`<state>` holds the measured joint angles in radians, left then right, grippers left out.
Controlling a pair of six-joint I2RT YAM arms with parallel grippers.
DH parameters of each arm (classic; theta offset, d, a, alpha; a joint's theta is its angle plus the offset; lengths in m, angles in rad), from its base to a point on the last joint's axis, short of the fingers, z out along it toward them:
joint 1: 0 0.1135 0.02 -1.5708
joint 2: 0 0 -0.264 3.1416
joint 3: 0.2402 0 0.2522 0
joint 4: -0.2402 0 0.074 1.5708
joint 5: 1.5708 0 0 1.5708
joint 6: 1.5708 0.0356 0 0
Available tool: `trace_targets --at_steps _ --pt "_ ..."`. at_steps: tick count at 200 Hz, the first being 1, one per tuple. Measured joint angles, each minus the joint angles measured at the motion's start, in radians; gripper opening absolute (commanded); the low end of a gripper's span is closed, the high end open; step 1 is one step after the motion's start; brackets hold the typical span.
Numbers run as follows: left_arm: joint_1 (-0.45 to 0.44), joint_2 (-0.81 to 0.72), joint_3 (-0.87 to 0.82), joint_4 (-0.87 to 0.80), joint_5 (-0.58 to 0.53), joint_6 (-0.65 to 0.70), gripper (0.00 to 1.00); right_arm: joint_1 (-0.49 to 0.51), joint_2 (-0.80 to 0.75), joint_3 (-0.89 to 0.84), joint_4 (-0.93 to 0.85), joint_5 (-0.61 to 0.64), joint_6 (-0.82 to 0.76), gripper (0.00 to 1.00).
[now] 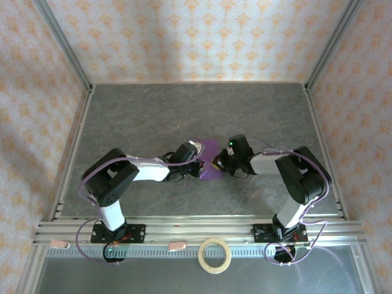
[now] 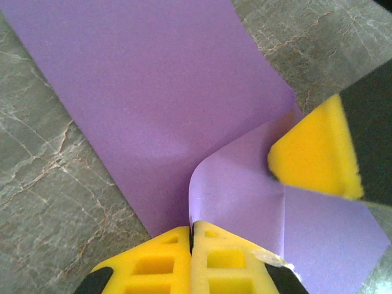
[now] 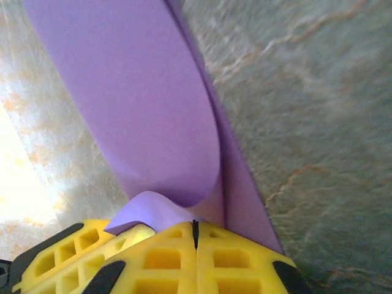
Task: Fold a paper plane with a square sheet of paper (pick it up from the middle)
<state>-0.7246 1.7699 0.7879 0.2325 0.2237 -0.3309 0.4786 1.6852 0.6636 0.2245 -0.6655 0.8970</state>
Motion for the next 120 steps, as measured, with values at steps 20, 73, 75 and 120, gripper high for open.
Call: trace_targets --at_steps 20,73,75,120 --pt "0.000 0.000 0.000 0.000 0.000 0.000 0.04 -0.025 -0.003 0.008 -0.002 -0.005 0.000 0.00" --pt "0.000 0.000 0.000 0.000 0.000 0.000 0.04 -0.037 -0.003 -0.002 0.004 -0.007 0.004 0.00" --pt "0.000 0.000 0.000 0.000 0.000 0.000 0.04 -0.037 -0.003 -0.005 0.004 -0.006 0.004 0.00" --pt "0.000 0.000 0.000 0.000 0.000 0.000 0.04 -0.037 -0.036 -0.014 -0.008 -0.008 0.003 0.00"
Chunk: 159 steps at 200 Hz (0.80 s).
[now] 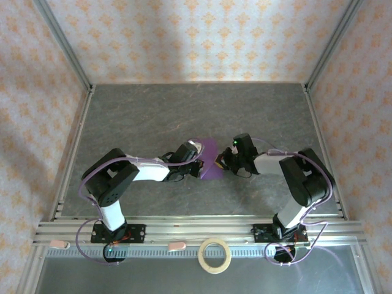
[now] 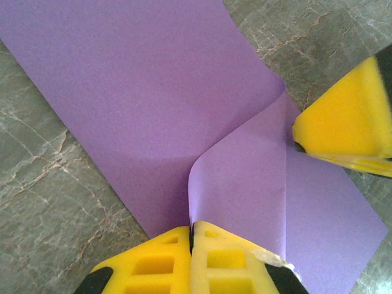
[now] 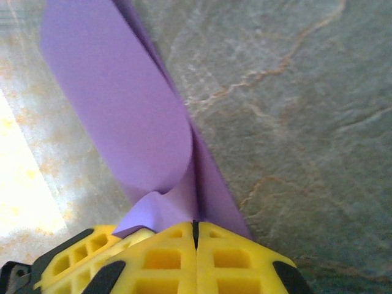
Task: Fold a paper plane with a square sheet of paper (pick it up from the middle)
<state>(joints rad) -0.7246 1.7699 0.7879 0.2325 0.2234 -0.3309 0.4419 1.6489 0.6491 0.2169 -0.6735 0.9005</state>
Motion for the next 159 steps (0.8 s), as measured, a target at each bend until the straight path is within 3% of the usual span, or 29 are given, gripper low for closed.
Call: trace_targets --at_steps 66,159 --pt "0.000 0.000 0.000 0.000 0.000 0.001 0.04 0.000 0.027 0.089 -0.001 -0.021 -0.008 0.00" --pt "0.000 0.000 0.000 -0.001 0.000 0.019 0.04 -0.007 0.059 0.033 0.010 -0.004 -0.027 0.00"
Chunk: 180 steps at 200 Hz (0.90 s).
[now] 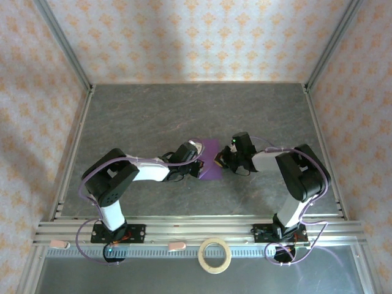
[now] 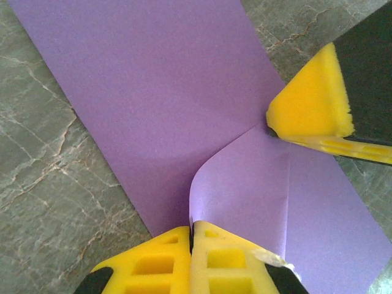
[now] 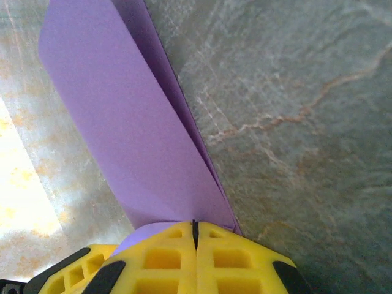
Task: Fold a paper plane with a square sheet of paper (pick it up from the middle)
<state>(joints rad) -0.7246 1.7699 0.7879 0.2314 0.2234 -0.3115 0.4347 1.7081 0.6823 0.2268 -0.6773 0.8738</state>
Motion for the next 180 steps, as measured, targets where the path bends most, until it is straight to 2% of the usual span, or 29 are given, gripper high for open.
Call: trace_targets --at_steps 116,180 --pt "0.000 0.000 0.000 0.000 0.000 0.008 0.04 -0.010 0.026 0.036 -0.021 0.016 -0.022 0.00" --pt "0.000 0.000 0.000 0.000 0.000 0.008 0.04 -0.010 -0.047 0.038 -0.048 0.003 -0.022 0.00"
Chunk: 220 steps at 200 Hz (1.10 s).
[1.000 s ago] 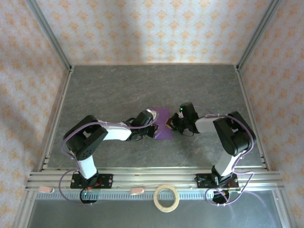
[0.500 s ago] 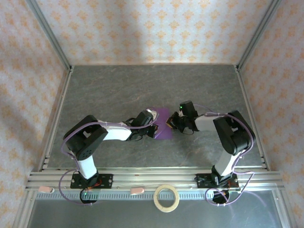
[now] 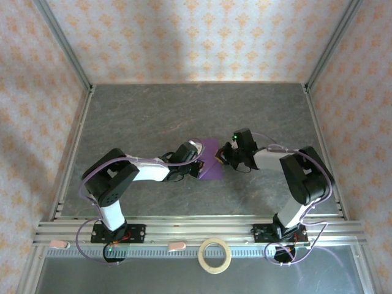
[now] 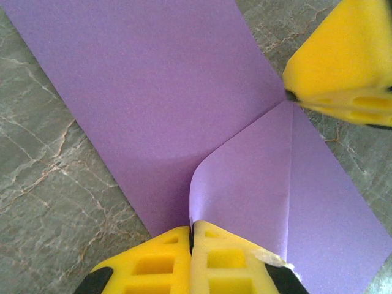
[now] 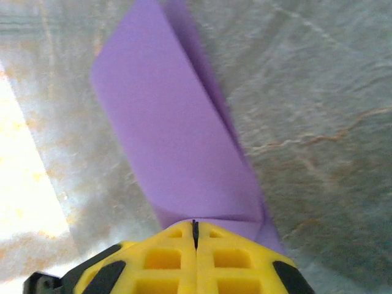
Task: Fold a paper plane with a square sheet of paper (pick it up from the middle)
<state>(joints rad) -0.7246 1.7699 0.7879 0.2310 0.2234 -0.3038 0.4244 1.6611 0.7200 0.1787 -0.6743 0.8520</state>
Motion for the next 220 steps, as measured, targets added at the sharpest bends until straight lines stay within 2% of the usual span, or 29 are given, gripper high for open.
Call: trace_targets --at_steps 59,220 --pt "0.000 0.000 0.000 0.000 0.000 0.000 0.04 0.064 0.040 0.002 0.004 -0.029 0.008 0.00" --pt "0.000 0.000 0.001 -0.003 0.000 0.011 0.04 0.063 0.064 0.042 -0.008 -0.021 -0.005 0.00"
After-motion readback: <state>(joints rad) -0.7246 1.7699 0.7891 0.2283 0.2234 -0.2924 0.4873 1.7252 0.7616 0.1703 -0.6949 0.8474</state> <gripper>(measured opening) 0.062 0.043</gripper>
